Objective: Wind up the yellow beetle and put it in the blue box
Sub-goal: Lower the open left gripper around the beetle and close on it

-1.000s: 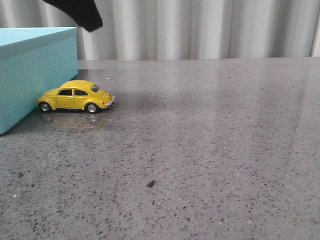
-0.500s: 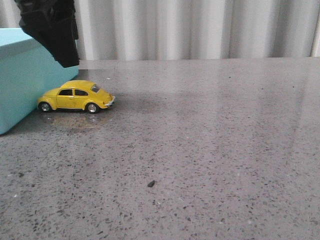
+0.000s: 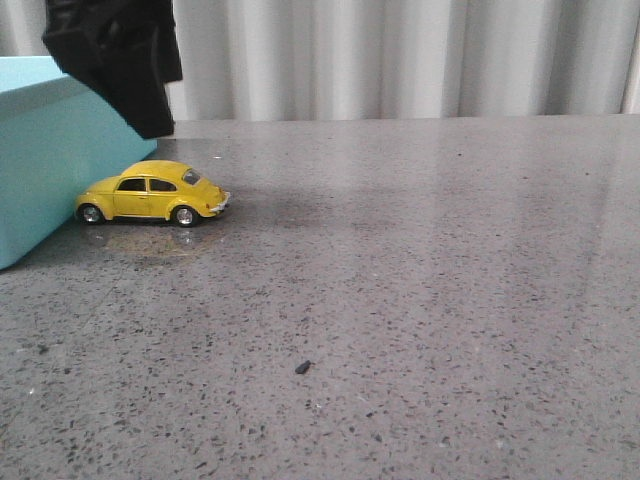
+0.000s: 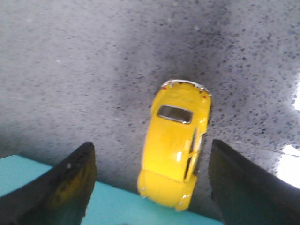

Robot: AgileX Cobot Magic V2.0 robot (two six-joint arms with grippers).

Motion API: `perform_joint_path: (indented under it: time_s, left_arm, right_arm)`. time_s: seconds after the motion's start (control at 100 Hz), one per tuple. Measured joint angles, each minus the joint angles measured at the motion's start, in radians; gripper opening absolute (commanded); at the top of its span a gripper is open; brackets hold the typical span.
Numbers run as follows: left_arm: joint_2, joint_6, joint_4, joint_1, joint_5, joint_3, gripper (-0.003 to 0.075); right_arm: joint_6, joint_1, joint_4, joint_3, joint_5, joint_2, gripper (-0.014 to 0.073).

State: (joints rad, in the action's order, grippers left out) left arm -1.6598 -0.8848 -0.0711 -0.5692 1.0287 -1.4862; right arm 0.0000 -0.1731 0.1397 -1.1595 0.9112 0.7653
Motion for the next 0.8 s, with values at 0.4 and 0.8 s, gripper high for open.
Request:
perform_joint_path:
  time_s: [0.4, 0.8]
  left_arm:
    - [-0.094, -0.023, 0.026, 0.0, 0.01, 0.0, 0.0459]
    - [-0.098, -0.027, 0.046, 0.122, 0.014, 0.0, 0.0459]
  right_arm:
    - [0.0, 0.001, 0.0, 0.0, 0.002, 0.0, -0.0061]
    - [0.0, 0.001, 0.0, 0.0, 0.002, 0.0, -0.0061]
